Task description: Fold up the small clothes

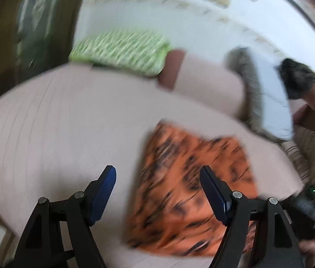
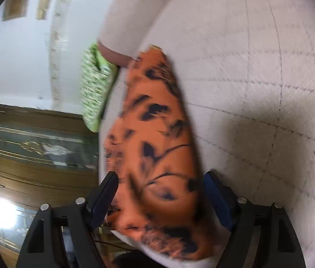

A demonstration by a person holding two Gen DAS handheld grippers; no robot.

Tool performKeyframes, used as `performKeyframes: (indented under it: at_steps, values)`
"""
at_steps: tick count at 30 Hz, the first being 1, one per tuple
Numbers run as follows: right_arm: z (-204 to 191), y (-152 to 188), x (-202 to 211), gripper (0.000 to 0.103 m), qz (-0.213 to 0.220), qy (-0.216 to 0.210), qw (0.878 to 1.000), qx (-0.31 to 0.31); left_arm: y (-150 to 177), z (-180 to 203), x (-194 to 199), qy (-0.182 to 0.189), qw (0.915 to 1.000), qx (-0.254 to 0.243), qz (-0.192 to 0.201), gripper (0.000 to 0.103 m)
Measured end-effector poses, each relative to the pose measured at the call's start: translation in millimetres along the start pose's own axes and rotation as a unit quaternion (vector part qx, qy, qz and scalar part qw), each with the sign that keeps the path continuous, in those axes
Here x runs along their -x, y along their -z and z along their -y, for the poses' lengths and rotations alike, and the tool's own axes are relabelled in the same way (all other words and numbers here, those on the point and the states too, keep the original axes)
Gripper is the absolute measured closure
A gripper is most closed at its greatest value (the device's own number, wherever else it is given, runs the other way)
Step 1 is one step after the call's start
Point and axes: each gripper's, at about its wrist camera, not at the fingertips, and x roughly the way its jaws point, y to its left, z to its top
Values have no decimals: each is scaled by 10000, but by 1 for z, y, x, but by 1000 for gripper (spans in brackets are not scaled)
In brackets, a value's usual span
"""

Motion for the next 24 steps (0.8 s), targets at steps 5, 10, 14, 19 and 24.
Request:
performKeyframes:
  at_steps: [5, 10, 14, 19, 24]
  values:
    - [-7, 6, 7, 66, 50, 244, 9995, 215, 21, 27, -77, -641, 9875, -612, -1305, 25]
    - [3, -11, 10, 47, -252, 16, 9996, -128, 33, 10, -99, -505, 9843, -201, -1682, 19]
    - [-14, -47, 27, 25, 375, -162, 9991, 62, 34, 3, -103, -355, 9828, 136, -1805, 19]
    - [-11, -73, -31, 50, -280, 383, 9983, 345, 36, -7, -105, -284, 9829, 170, -1811, 19]
    - [-42, -51, -10, 76, 392, 717, 9928, 871, 34, -19, -99, -231, 9830, 228, -1805, 18]
